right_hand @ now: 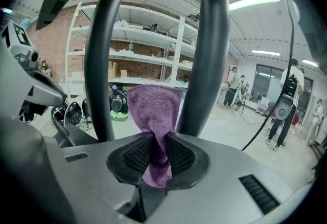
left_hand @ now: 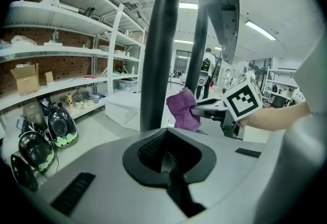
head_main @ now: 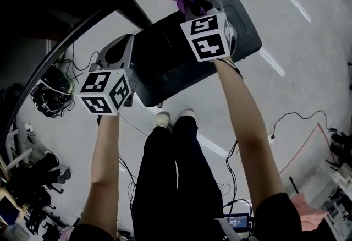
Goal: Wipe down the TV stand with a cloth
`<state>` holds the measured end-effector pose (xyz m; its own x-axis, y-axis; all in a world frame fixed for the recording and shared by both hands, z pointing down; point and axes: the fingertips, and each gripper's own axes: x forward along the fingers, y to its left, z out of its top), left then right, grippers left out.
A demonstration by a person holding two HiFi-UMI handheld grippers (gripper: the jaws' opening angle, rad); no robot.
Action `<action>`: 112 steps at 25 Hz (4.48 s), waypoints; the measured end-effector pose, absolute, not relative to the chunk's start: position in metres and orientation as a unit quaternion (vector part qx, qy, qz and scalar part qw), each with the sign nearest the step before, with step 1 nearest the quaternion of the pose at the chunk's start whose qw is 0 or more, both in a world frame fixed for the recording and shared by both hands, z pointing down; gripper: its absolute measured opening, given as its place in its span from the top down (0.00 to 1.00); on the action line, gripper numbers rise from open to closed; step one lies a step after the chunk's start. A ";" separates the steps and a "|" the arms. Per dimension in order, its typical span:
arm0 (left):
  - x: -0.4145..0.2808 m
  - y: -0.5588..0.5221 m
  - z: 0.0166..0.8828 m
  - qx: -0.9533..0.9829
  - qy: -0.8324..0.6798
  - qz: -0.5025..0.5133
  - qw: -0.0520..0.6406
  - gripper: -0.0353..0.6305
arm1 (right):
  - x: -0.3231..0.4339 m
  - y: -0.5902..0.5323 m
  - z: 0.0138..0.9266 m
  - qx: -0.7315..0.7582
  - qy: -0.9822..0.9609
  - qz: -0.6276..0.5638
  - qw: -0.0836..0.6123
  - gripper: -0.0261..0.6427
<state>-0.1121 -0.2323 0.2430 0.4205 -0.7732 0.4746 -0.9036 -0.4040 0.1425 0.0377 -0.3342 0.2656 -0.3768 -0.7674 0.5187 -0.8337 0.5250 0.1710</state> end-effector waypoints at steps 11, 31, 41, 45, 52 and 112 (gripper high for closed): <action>-0.094 -0.225 0.229 0.834 -0.490 0.174 0.184 0.94 | 0.083 -0.311 0.139 0.555 -0.820 0.023 0.141 0.84; -0.109 -0.223 0.240 0.824 -0.502 0.182 0.190 0.94 | 0.094 -0.356 0.119 0.580 -0.807 0.019 0.105 0.84; -0.116 -0.217 0.252 0.819 -0.502 0.199 0.194 0.94 | 0.094 -0.360 0.145 0.579 -0.806 0.032 0.121 0.84; -0.115 -0.215 0.258 0.819 -0.501 0.202 0.196 0.94 | 0.095 -0.360 0.166 0.575 -0.806 0.045 0.132 0.84; -0.112 -0.213 0.267 0.818 -0.498 0.208 0.200 0.94 | 0.095 -0.362 0.202 0.563 -0.811 0.055 0.148 0.84; -0.109 -0.221 0.258 0.811 -0.510 0.204 0.201 0.94 | 0.127 -0.418 0.150 0.511 -0.851 0.065 0.103 0.84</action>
<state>-0.1090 -0.2215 0.2579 0.3961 -0.7451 0.5365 -0.9095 -0.3986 0.1180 0.1266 -0.4182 0.1498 -0.4573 -0.8562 0.2406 -0.8827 0.4699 -0.0053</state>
